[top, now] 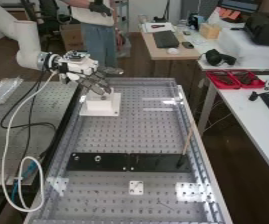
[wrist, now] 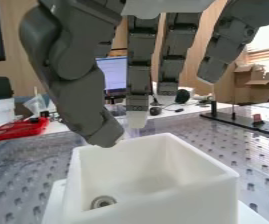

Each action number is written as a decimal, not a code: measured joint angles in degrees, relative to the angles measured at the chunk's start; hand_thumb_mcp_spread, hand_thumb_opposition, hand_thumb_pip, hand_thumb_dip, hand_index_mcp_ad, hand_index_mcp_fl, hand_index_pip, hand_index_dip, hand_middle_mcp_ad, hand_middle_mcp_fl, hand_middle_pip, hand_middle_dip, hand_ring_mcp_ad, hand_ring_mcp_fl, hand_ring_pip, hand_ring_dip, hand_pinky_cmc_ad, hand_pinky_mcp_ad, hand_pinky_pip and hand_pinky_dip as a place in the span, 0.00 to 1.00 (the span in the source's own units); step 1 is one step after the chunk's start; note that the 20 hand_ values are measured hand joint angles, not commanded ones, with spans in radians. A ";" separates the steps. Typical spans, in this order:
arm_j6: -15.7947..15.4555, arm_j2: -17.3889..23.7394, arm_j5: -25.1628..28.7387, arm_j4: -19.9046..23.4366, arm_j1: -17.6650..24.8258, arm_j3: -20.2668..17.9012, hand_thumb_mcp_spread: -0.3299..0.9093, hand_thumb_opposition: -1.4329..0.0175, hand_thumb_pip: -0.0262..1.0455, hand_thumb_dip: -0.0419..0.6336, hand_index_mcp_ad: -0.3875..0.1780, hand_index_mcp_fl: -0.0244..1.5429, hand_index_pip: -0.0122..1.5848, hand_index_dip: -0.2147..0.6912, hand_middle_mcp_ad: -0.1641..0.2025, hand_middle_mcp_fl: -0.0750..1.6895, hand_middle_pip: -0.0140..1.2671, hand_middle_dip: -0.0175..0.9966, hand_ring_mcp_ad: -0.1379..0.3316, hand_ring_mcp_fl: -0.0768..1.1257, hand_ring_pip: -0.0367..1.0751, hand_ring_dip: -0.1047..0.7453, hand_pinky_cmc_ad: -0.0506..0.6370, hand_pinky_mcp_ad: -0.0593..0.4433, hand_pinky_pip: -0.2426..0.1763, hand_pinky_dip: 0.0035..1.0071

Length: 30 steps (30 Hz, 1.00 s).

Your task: Grab the bearing and place it in the white container

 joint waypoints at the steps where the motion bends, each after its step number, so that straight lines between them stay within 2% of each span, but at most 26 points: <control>1: 0.03 0.02 0.00 -0.01 -0.04 -0.02 0.73 0.37 0.61 0.63 0.29 0.06 0.08 0.04 0.35 0.31 0.41 0.85 0.34 0.34 0.13 0.89 0.74 0.65 0.67 0.17; 7: -1.65 1.17 -0.59 0.85 -0.87 -0.30 0.72 0.38 0.62 0.62 0.30 0.06 0.08 0.04 0.36 0.31 0.41 0.85 0.34 0.33 0.14 0.89 0.74 0.65 0.67 0.17; 10: -3.47 2.68 -1.35 1.74 -1.58 -0.56 0.71 0.38 0.61 0.63 0.30 0.06 0.08 0.04 0.37 0.31 0.40 0.84 0.36 0.32 0.14 0.88 0.74 0.65 0.67 0.17; 13: -7.78 5.90 -3.05 3.72 -3.07 -0.97 0.67 0.41 0.56 0.58 0.29 0.06 0.08 0.03 0.36 0.31 0.40 0.82 0.37 0.30 0.16 0.85 0.72 0.65 0.66 0.17; 15: -10.80 8.11 -4.73 4.66 -4.38 -1.01 0.65 0.43 0.53 0.53 0.27 0.06 0.08 0.03 0.40 0.30 0.40 0.82 0.39 0.28 0.20 0.83 0.72 0.65 0.66 0.17; 17: -13.31 10.34 -7.14 5.18 -6.26 -0.93 0.62 0.46 0.49 0.48 0.32 0.06 0.08 0.03 0.45 0.28 0.35 0.80 0.42 0.28 0.20 0.81 0.70 0.65 0.66 0.17; 18: -13.86 10.87 -7.83 5.27 -6.81 -0.87 0.61 0.47 0.49 0.46 0.37 0.06 0.08 0.03 0.46 0.28 0.30 0.80 0.45 0.28 0.20 0.81 0.67 0.65 0.66 0.17; 20: -15.73 12.47 -10.83 5.32 -9.28 -0.34 0.60 0.49 0.49 0.44 0.40 0.06 0.08 0.03 0.49 0.28 0.25 0.77 0.47 0.28 0.18 0.79 0.68 0.65 0.65 0.20; 21: -16.14 12.92 -12.30 5.15 -10.49 0.06 0.58 0.49 0.48 0.40 0.40 0.06 0.08 0.03 0.49 0.28 0.24 0.77 0.49 0.28 0.19 0.78 0.68 0.67 0.62 0.22; 23: -16.29 13.30 -14.25 4.50 -12.17 0.82 0.59 0.48 0.46 0.38 0.40 0.06 0.08 0.04 0.49 0.28 0.20 0.76 0.50 0.28 0.15 0.76 0.68 0.67 0.62 0.24; 25: -16.08 13.50 -16.09 3.62 -13.80 1.67 0.57 0.50 0.44 0.33 0.41 0.06 0.08 0.06 0.50 0.30 0.19 0.75 0.50 0.28 0.16 0.75 0.68 0.71 0.63 0.26; 27: -14.97 13.55 -18.55 2.08 -15.77 2.83 0.56 0.51 0.42 0.29 0.42 0.06 0.08 0.05 0.53 0.29 0.16 0.74 0.54 0.28 0.14 0.74 0.68 0.69 0.58 0.29; 29: -13.65 13.50 -20.27 0.60 -17.08 3.75 0.54 0.52 0.39 0.26 0.42 0.06 0.08 0.06 0.54 0.30 0.15 0.73 0.53 0.26 0.14 0.72 0.68 0.74 0.59 0.29; 30: -12.75 13.43 -21.44 -0.46 -17.99 4.39 0.52 0.53 0.36 0.25 0.44 0.06 0.08 0.07 0.55 0.30 0.13 0.72 0.56 0.24 0.14 0.70 0.68 0.73 0.58 0.30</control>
